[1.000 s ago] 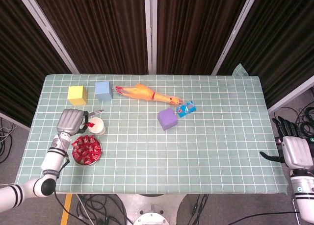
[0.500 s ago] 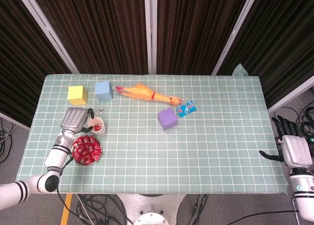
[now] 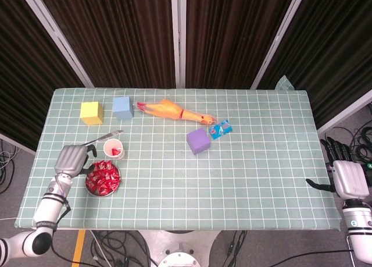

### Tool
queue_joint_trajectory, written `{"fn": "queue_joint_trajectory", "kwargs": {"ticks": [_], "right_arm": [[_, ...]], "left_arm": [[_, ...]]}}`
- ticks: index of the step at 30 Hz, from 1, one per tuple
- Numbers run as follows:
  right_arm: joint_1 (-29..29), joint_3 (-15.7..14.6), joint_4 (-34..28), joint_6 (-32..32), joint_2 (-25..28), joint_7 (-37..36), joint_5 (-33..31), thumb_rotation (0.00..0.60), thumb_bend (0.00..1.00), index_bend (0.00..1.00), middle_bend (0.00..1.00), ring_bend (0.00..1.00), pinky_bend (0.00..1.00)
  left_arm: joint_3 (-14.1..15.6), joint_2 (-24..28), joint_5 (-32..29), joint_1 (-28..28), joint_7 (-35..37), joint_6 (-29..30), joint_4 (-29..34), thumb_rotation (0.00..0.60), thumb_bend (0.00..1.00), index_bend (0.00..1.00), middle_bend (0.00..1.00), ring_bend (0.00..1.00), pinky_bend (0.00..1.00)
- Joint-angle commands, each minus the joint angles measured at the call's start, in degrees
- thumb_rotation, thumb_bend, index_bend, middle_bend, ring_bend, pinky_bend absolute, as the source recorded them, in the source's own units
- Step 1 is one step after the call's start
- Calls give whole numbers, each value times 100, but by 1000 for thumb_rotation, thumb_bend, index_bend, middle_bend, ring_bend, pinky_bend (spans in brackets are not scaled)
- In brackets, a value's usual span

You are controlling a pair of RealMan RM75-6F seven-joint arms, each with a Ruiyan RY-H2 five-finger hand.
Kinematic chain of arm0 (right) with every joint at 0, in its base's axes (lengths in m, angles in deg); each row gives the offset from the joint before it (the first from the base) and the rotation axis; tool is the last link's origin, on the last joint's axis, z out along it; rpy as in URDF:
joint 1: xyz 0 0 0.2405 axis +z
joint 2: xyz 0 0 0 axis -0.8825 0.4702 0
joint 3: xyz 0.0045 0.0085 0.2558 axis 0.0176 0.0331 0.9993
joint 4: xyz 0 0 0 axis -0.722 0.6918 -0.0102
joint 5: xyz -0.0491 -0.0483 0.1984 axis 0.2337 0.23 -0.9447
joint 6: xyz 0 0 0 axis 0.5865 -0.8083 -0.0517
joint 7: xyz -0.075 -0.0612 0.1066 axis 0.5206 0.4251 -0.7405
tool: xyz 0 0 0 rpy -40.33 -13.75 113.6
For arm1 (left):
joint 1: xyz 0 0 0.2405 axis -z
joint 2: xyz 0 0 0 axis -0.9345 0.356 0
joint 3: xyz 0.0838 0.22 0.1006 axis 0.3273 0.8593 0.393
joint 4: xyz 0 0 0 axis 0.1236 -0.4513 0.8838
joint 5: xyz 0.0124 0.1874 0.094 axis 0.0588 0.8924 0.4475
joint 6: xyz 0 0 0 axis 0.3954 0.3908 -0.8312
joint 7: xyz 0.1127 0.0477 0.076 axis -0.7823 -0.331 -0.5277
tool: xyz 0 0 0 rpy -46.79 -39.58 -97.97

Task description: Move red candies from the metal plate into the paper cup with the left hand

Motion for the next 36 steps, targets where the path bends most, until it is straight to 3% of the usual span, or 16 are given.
{"fn": "queue_joint_trajectory", "kwargs": {"ticks": [1,4,8,13,16,18,20,22,25,33,36], "right_arm": [[-4,-5,-9,-13,2,-9,17,497,0,0,0,0,0],[-15,-17,-13,-28,8,-20,39,498,0,0,0,0,0],[-36,-49,-6,-38,-2,-33,66,497,0,0,0,0,0],[-44,-84,28,-11,-20,-36,75,498,0,0,0,0,0],[-45,-86,46,8,-17,-48,59,497,0,0,0,0,0],[-46,-83,57,8,-16,-56,54,499,0,0,0,0,0],[-43,-80,68,17,-20,-62,44,499,0,0,0,0,0],[-38,-80,75,32,-26,-66,37,499,0,0,0,0,0],[-31,-84,83,50,-35,-64,36,498,0,0,0,0,0],[-27,-75,59,37,-20,-60,49,499,0,0,0,0,0],[-27,-75,47,36,-16,-53,49,497,0,0,0,0,0]], "left_arm": [[219,184,108,-182,140,0,157,600,333,475,1000,1000,1000],[374,329,231,-240,203,-145,155,600,361,411,1000,1000,1000],[490,402,494,-299,388,-265,66,600,475,384,1000,1000,1000],[606,289,734,-321,448,-390,-84,600,477,383,1000,1000,1000],[636,249,788,-293,501,-538,-117,600,370,382,1000,1000,1000],[628,257,787,-263,501,-607,-128,600,221,382,1000,1000,1000],[607,269,754,-245,540,-670,-147,600,134,381,1000,1000,1000],[580,274,723,-234,588,-710,-173,600,86,381,1000,1000,1000],[513,223,720,-248,666,-658,-232,600,70,396,1000,1000,1000],[359,-82,789,-492,1177,-312,-363,600,113,586,1000,1000,1000],[351,-128,837,-521,1241,-298,-423,600,123,594,1000,1000,1000]]}}
